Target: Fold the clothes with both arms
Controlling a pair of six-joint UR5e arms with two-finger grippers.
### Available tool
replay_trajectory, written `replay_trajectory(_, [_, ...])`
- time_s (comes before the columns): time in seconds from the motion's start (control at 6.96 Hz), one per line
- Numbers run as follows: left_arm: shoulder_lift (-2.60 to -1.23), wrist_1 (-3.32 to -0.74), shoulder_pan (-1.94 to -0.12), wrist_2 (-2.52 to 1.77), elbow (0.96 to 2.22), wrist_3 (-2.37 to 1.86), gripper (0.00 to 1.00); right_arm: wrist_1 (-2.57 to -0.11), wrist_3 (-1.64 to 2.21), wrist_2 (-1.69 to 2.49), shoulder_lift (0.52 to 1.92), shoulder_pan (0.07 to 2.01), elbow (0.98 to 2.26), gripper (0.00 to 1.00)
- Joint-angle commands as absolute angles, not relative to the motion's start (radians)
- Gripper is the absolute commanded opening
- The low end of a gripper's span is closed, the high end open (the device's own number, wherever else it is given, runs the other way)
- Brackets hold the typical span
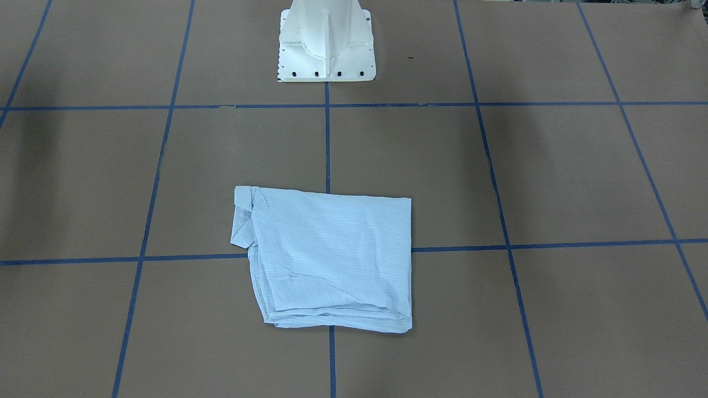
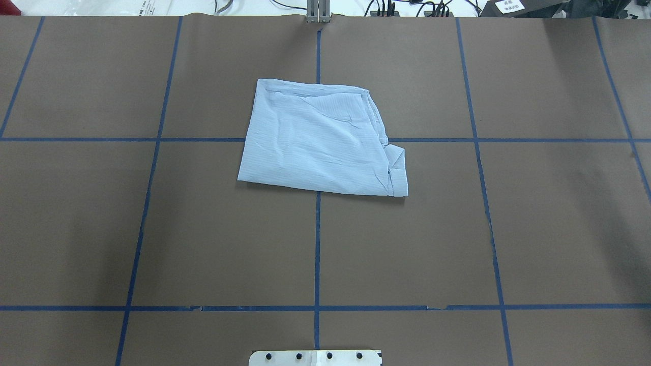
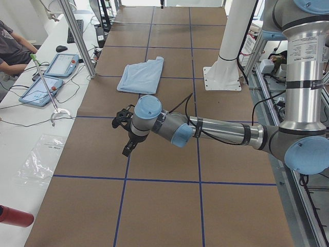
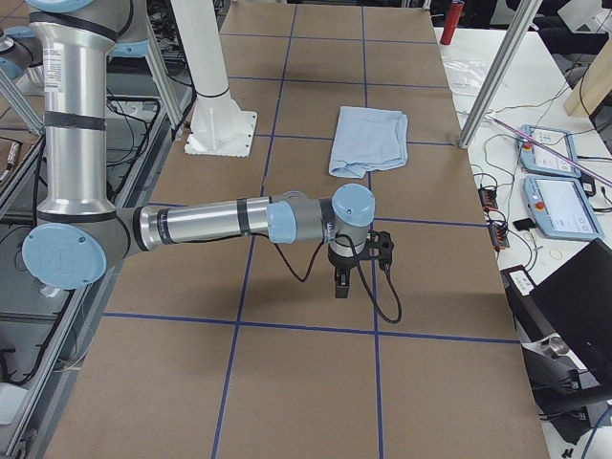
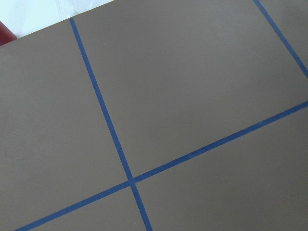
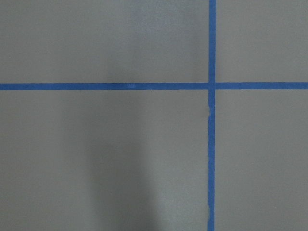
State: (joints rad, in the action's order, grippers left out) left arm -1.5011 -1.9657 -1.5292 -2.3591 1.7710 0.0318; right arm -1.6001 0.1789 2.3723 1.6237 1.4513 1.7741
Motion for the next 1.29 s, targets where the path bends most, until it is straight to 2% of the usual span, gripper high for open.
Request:
replay_trajectory(0.0, [-1.505, -1.97, -1.528, -2.364, 1.77, 0.035, 1.0, -1.598, 0.17, 2.419, 1.586, 1.451, 1.755, 1.0])
replay_trajectory(1.15, [-1.5, -1.967, -1.529, -2.367, 1.798, 0.035, 1.0, -1.597, 0.179, 2.396, 1.569, 1.451, 1.787, 1.0])
